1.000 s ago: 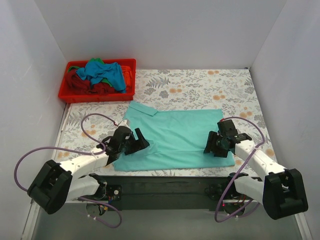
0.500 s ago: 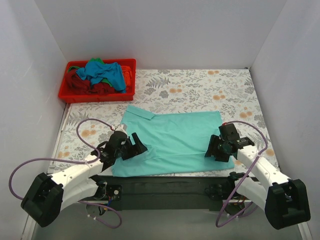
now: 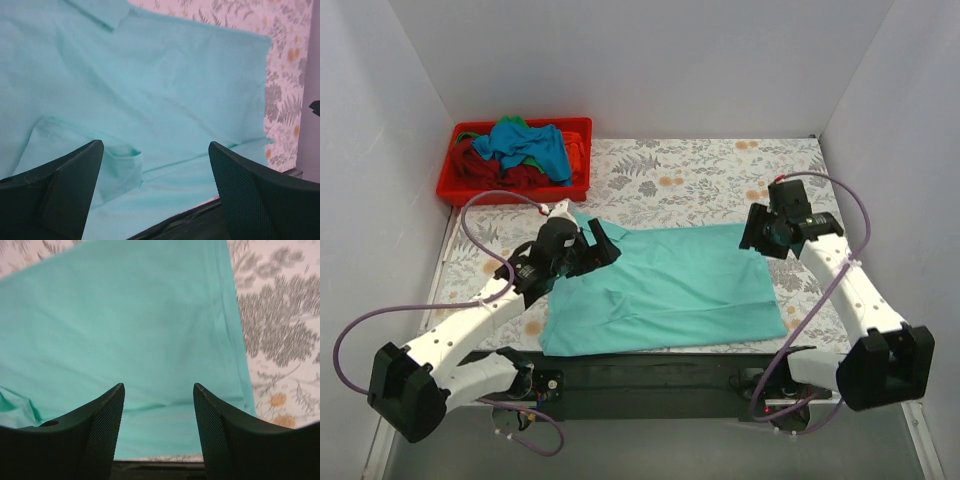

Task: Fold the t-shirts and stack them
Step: Fold the tshirt

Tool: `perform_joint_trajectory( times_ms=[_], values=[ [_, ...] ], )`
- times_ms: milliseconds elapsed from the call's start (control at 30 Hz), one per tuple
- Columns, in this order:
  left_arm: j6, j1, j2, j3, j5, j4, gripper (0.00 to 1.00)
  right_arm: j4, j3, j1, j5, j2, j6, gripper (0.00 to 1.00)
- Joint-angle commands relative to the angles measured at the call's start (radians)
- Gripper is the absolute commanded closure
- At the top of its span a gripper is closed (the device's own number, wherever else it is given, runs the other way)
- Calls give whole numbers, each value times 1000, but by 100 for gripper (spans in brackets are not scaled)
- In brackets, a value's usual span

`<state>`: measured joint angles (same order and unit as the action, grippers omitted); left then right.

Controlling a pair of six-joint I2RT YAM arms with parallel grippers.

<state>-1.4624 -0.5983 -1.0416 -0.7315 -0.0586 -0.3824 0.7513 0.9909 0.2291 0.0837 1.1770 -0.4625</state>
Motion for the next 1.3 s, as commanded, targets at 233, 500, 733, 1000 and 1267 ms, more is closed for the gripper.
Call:
perform_joint_trajectory(
  times_ms=[233, 500, 733, 1000, 1267],
  values=[
    [183, 244, -173, -131, 106, -9, 15, -141, 314, -138, 1, 413, 157, 43],
    [249, 327, -224, -148, 135, -16, 15, -263, 364, -192, -62, 622, 194, 50],
    [266, 359, -224, -128, 147, -18, 15, -331, 376, -220, -122, 726, 194, 55],
    [289, 387, -239, -138, 146, -29, 15, -391, 385, -220, -162, 780, 191, 58],
    [297, 402, -250, -137, 148, -21, 15, -389, 356, -257, -131, 793, 191, 69]
  ],
)
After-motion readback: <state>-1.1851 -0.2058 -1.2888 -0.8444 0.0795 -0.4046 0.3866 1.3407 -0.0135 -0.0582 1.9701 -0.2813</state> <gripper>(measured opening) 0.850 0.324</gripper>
